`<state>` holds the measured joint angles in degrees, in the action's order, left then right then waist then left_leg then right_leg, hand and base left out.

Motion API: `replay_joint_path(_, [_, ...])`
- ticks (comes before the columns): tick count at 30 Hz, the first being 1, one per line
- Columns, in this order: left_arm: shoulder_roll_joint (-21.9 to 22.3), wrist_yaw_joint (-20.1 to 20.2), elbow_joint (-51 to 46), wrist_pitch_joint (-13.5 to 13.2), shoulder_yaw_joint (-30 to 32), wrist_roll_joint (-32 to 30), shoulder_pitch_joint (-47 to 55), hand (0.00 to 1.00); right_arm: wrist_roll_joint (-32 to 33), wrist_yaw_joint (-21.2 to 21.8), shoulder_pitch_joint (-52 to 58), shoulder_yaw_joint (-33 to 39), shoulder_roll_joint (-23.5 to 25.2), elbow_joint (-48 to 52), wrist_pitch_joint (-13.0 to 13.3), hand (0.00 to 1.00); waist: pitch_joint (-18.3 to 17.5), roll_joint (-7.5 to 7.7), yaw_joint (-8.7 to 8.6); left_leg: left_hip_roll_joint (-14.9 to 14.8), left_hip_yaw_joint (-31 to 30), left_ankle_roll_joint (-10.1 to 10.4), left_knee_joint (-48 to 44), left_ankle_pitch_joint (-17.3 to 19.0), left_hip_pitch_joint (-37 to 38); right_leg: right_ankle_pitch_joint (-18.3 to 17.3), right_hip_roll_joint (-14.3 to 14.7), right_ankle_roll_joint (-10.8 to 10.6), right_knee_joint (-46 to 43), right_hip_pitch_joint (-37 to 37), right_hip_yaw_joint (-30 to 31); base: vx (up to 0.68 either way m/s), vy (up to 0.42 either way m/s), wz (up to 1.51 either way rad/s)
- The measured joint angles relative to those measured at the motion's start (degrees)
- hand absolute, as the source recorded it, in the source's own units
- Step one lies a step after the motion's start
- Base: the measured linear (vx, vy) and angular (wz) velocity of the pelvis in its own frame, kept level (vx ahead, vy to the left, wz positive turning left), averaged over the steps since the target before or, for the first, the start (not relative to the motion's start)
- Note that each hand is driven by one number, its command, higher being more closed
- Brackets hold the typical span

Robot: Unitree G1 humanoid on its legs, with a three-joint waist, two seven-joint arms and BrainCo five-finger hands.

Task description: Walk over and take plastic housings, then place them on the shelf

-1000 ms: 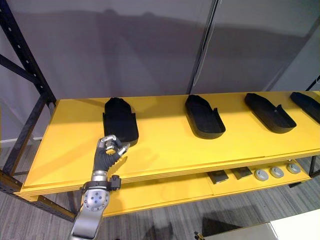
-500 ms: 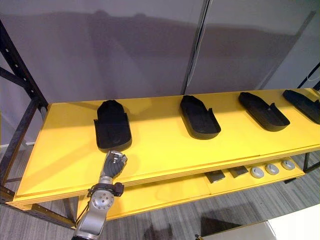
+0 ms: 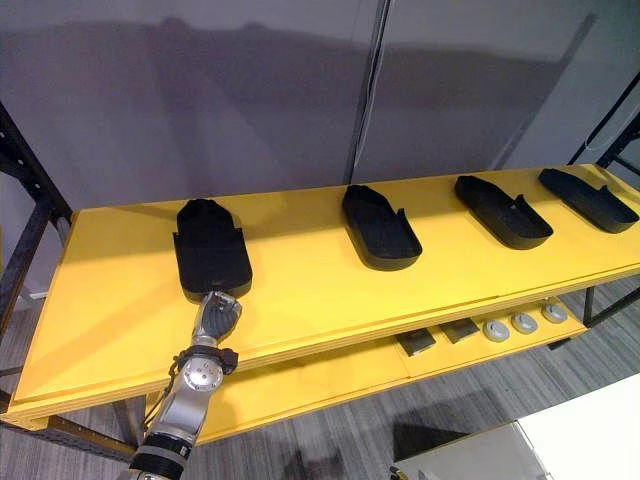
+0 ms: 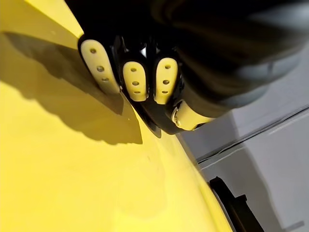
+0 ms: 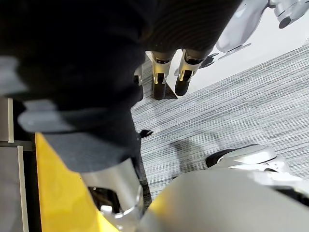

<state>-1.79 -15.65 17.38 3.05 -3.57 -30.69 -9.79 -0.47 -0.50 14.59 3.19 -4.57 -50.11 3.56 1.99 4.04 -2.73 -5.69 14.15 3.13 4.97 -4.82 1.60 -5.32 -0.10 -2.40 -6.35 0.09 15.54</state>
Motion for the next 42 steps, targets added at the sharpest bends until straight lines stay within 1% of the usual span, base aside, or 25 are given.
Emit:
replay_joint_path(3, [-0.59, -0.25, 1.28, 0.07, 0.29, 0.00, -0.60, 1.00, -0.40, 0.00, -0.65, 0.01, -0.07, -0.66, 0.00, 0.00, 0.08, -0.06, -0.08, 0.49, -0.04, -0.33, 0.11, -0.23, 0.08, 0.08, -0.25, -0.16, 0.33, 0.10, 0.00, -0.07, 0.047, 0.01])
replay_joint_path(6, [-0.64, -0.38, 1.46, 0.12, 2.19, 0.00, -0.80, 1.00, -0.77, 0.01, -1.10, 0.02, -0.06, -1.13, 0.00, 0.00, 0.31, -0.04, 0.02, 0.72, -0.08, -0.37, 0.19, -0.25, 0.11, 0.47, -0.57, -0.59, 1.35, 0.66, -0.03, -0.04, 0.046, 0.01])
replay_joint_path(12, [-1.66, -0.61, 2.41, 0.18, 4.39, 0.01, -1.94, 1.00, -0.91, 0.06, -1.51, 0.01, -0.09, -1.31, 0.00, 0.00, 0.65, -0.04, 0.08, 0.90, -0.46, -0.36, 0.18, -0.21, 0.36, 0.49, -0.78, -0.59, 2.04, 1.41, -0.44, 0.00, 0.027, 0.03])
replay_joint_path(20, [-3.07, -0.71, 2.60, 0.65, 4.38, 0.03, -3.45, 1.00, -1.16, 0.81, -2.45, -0.04, -0.23, -1.90, 0.00, 0.00, 1.92, 0.07, 0.09, 0.90, -0.88, -0.23, 0.02, -0.11, 0.97, 0.53, -0.85, -0.54, 2.84, 2.52, -0.78, 0.00, 0.007, 0.01])
replay_joint_path(24, [-3.04, -0.77, 2.59, -0.16, 4.32, 0.33, -3.64, 1.00, -1.36, 0.85, -3.08, -0.97, -0.54, -2.39, 0.00, 0.00, 2.28, 0.12, 0.07, 0.94, -1.53, -0.23, 0.02, -0.12, 1.24, 0.53, -0.92, -0.52, 2.97, 3.18, -1.48, 0.00, 0.028, 0.08])
replay_joint_path(29, [-2.94, -0.77, 1.38, -0.53, 3.90, 2.70, -2.75, 1.00, -1.65, 0.85, -3.32, -1.63, -0.82, -2.38, 0.00, 0.00, 2.68, 0.11, 0.17, 1.02, -1.87, -0.23, 0.03, -0.12, 1.67, 0.52, -1.03, -0.53, 2.95, 3.79, -1.84, -0.02, 0.035, 0.03])
replay_joint_path(31, [-2.91, -0.77, -1.95, -0.63, 3.31, 4.52, -0.59, 1.00, -1.64, 0.83, -3.37, -1.67, -0.80, -2.35, 0.00, 0.00, 2.73, 0.14, 0.16, 1.07, -1.86, -0.23, 0.02, -0.12, 1.66, 0.52, -1.10, -0.53, 2.91, 3.80, -1.83, -0.01, 0.017, 0.00])
replay_joint_path(32, [-2.79, -0.79, -6.86, -0.80, 2.47, 5.34, 1.85, 1.00, -1.63, 0.82, -3.28, -1.67, -0.85, -2.34, 0.00, 0.00, 2.78, 0.21, 0.23, 1.06, -1.82, -0.23, 0.00, -0.12, 1.64, 0.53, -1.14, -0.53, 2.82, 3.79, -1.78, 0.00, 0.034, 0.00])
replay_joint_path(35, [-2.28, -0.94, -19.69, -3.74, 1.06, 7.02, 7.13, 1.00, -1.63, 0.80, -2.91, -1.68, -0.91, -2.28, 0.00, 0.00, 2.83, 0.23, 1.21, 1.03, -1.88, -0.18, -0.02, -0.05, 1.64, 0.53, -1.15, -0.53, 2.68, 4.04, -1.85, 0.00, 0.032, 0.01])
replay_joint_path(36, [-2.04, -1.16, -24.19, -5.14, 0.82, 7.72, 8.61, 1.00, -1.63, 0.80, -2.68, -1.68, -1.24, -2.24, 0.00, 0.00, 2.84, 0.22, 1.71, 0.95, -1.90, -0.16, -0.03, -0.02, 1.67, 0.52, -1.17, -0.53, 2.42, 4.14, -1.85, -0.01, 0.039, 0.02])
replay_joint_path(38, [-1.82, -1.74, -32.16, -7.40, 1.13, 9.38, 11.41, 1.00, -1.63, 0.74, -2.38, -1.68, -1.30, -2.19, 0.00, 0.00, 2.90, 0.12, 2.38, 0.76, -2.07, 0.02, -0.79, 0.80, 1.61, 0.50, -1.17, -0.53, 2.17, 4.44, -1.97, -0.02, 0.037, 0.03])
replay_joint_path(39, [-1.77, -1.78, -34.33, -8.14, 1.56, 9.88, 12.44, 1.00, -1.63, 0.72, -2.30, -1.68, -1.32, -2.18, 0.00, 0.00, 2.94, 0.07, 2.41, 0.67, -2.24, 0.17, -1.23, 1.10, 1.59, 0.46, -1.19, -0.53, 2.10, 4.68, -2.05, -0.04, 0.022, 0.09])
replay_joint_path(40, [-1.58, -1.97, -38.33, -9.45, 2.79, 10.94, 14.63, 1.00, -1.64, 0.64, -1.83, -1.63, -1.18, -1.65, 0.00, 0.00, 3.04, -0.19, 2.44, 0.70, -2.63, -0.31, -1.36, 1.54, 1.69, 0.09, -1.27, -0.65, 1.93, 5.20, -2.51, -0.04, 0.011, 0.18])
replay_joint_path(41, [-1.34, -2.27, -41.08, -10.52, 4.12, 12.07, 16.15, 1.00, -1.63, 0.52, -1.15, -1.60, -1.20, -0.67, 0.02, 0.00, 3.12, -0.32, 2.46, 0.86, -3.21, -0.34, -1.26, 1.52, 1.73, -0.45, -1.38, -0.71, 1.44, 5.32, -3.19, -0.06, 0.004, 0.33])
replay_joint_path(42, [-0.91, -3.07, -43.70, -11.78, 6.57, 13.71, 17.91, 1.00, -1.63, 0.43, -0.73, -1.56, -1.07, -0.12, 0.04, 0.00, 3.12, -0.36, 2.64, 1.02, -3.53, -0.44, -1.22, 1.44, 1.78, -1.16, -1.50, -0.85, 0.49, 5.27, -4.05, -0.04, 0.001, 0.31])
